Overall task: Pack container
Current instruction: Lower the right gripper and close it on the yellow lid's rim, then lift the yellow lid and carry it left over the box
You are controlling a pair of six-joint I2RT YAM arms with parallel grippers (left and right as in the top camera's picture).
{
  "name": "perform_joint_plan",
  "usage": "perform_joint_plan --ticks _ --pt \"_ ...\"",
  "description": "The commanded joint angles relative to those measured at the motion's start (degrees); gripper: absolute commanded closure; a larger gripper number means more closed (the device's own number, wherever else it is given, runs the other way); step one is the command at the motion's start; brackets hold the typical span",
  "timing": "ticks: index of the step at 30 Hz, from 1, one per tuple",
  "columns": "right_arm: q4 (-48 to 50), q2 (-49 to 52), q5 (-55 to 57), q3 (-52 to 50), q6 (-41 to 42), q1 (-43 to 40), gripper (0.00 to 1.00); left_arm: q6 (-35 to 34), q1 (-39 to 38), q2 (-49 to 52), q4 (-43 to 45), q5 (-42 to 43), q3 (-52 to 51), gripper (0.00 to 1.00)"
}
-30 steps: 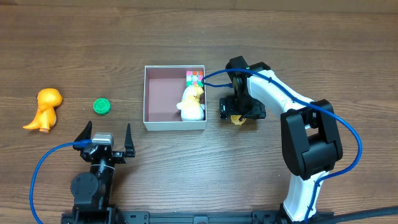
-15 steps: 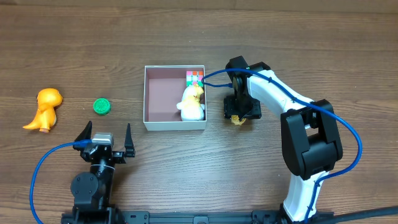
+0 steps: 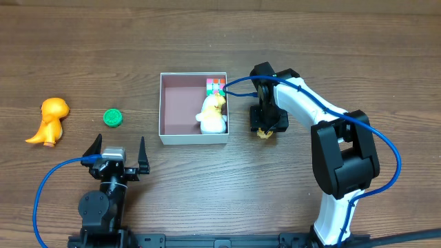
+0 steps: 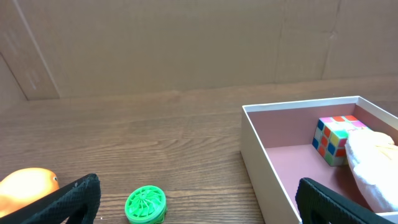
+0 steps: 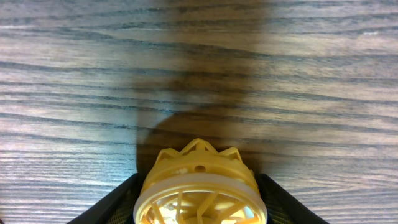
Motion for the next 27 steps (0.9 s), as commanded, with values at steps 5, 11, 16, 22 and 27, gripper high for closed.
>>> perform_joint_plan --ticks 5,11,16,22,27 --pt "-1.2 1.0 0.0 0.7 0.0 0.2 0.53 0.9 0.5 -0.2 0.0 0.8 -0.2 0.0" --pt "-5.3 1.0 1.2 5.2 0.0 0.2 0.6 0.9 0.5 -0.2 0.0 0.8 -0.2 0.0" --pt "-11.0 1.0 3.0 12.7 0.0 0.2 0.6 0.9 0.5 -0.2 0.0 0.8 -0.2 0.0" --pt "-18.8 1.0 2.9 26.2 0.0 0.4 0.6 0.9 0.5 -0.2 0.0 0.8 -0.2 0.0" --pt "-23.4 1.0 0.7 38.9 0.0 2.8 0.6 0.9 0.5 -0.2 0.0 0.8 -0.2 0.0"
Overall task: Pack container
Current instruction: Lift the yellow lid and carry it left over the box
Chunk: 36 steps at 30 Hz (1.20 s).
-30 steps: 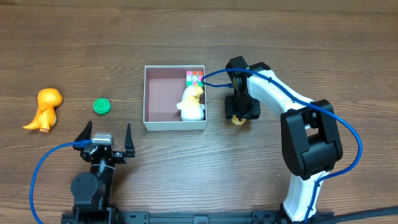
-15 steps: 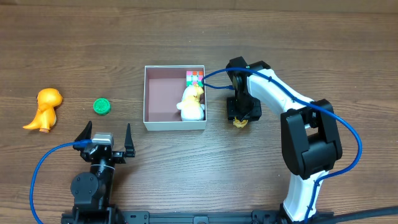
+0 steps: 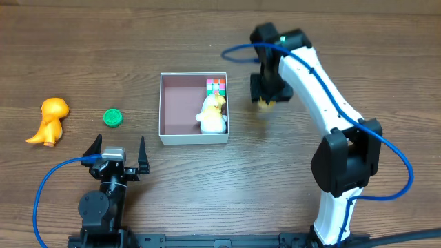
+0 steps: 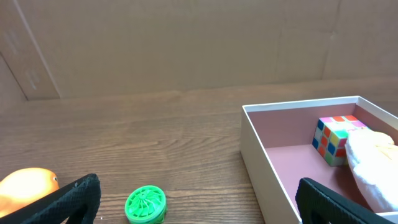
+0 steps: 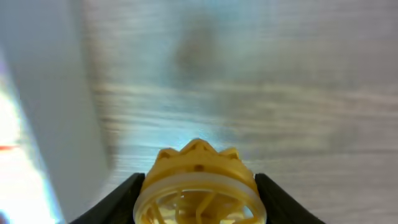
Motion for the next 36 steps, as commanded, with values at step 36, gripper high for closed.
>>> perform_joint_plan --ticks 36 --pt "17.6 11.1 -0.6 12.5 3.2 18.1 0.6 0.9 0.5 -0.2 0.0 0.8 -0.2 0.0"
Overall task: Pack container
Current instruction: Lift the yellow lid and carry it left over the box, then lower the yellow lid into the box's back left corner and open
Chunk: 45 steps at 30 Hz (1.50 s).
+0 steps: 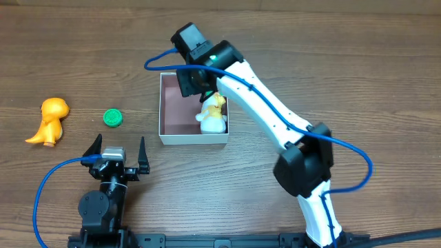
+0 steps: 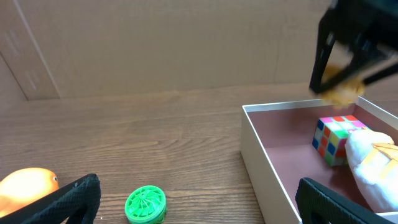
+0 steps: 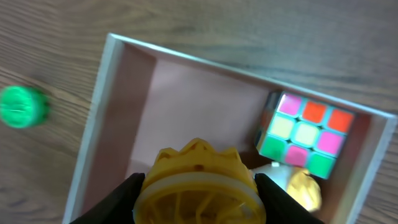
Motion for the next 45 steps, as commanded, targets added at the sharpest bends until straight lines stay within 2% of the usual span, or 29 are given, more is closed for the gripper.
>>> perform_joint_plan --ticks 1,17,23,45 --pt "0.2 2.5 0.9 1.1 0.0 -0.2 0.6 0.9 0.5 -0.2 0.0 0.8 -0.2 0.0" --pt "3.5 3.8 1.2 1.0 -0.4 -0.3 0.6 0.9 0.5 -0.2 0.0 0.8 -0.2 0.0" --pt "4.3 4.6 2.1 0.4 -0.4 -0.3 0.54 0.9 0.5 -0.2 0.0 0.8 -0.2 0.0" --pt "5.2 8.6 4.6 0.4 -1.7 -0.4 0.54 0.9 0.5 -0.2 0.0 0.8 -0.2 0.0"
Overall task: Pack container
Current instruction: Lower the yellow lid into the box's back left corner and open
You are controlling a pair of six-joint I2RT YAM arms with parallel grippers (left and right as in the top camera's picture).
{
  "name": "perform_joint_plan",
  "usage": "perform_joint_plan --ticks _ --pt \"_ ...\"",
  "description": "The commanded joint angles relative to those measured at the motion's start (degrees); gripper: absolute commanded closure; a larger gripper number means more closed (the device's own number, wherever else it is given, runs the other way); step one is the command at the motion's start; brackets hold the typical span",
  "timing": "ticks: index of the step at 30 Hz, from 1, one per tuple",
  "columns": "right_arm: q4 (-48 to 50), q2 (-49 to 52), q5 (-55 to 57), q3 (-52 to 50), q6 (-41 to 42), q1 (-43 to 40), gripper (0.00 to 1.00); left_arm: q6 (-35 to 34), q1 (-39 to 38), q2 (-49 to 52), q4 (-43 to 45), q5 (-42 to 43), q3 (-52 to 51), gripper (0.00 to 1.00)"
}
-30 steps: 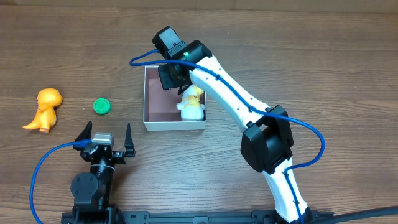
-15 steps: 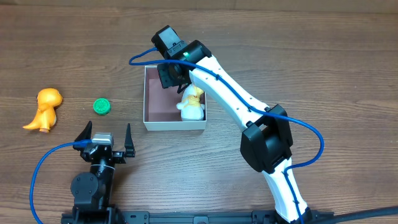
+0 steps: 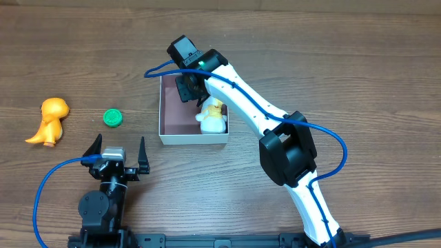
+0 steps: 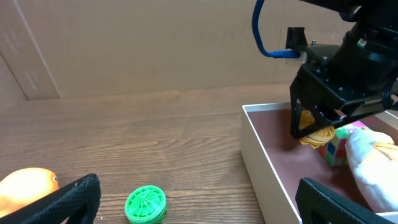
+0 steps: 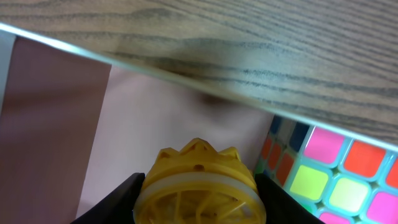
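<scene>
A white box with a pink floor sits mid-table. Inside lie a colour cube and a white-and-yellow soft toy. My right gripper is down in the box's far part beside the cube, shut on a yellow ribbed disc, also seen as disc. A green ribbed disc and an orange dinosaur figure lie left of the box. My left gripper stands open near the front edge, with the green disc ahead of it.
The wooden table extends to the right of the box and behind it. A blue cable loops by the left arm's base. The box's near wall rises just right of my left gripper.
My right gripper has gone lower into the far part of the box with the yellow disc, from above the box to just over its pink floor beside the cube. The left arm has not moved.
My right gripper was shut on the yellow disc on the table right of the box. Then it held the disc raised behind the box's right corner, then over the box, and now low inside it. The left gripper stayed open throughout.
</scene>
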Motion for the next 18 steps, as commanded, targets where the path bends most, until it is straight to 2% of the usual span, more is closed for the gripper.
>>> perform_joint_plan --ticks 1,12,16,18 --pt "0.3 0.2 1.6 0.4 -0.4 -0.5 0.54 0.9 0.5 -0.2 0.0 0.8 -0.2 0.0" --pt "0.1 0.2 1.6 0.4 -0.4 -0.5 0.48 0.9 0.5 -0.2 0.0 0.8 -0.2 0.0" --pt "0.1 0.2 1.6 0.4 -0.4 -0.5 0.43 0.9 0.5 -0.2 0.0 0.8 -0.2 0.0" --pt "0.1 0.2 1.6 0.4 -0.4 -0.5 0.37 0.9 0.5 -0.2 0.0 0.8 -0.2 0.0"
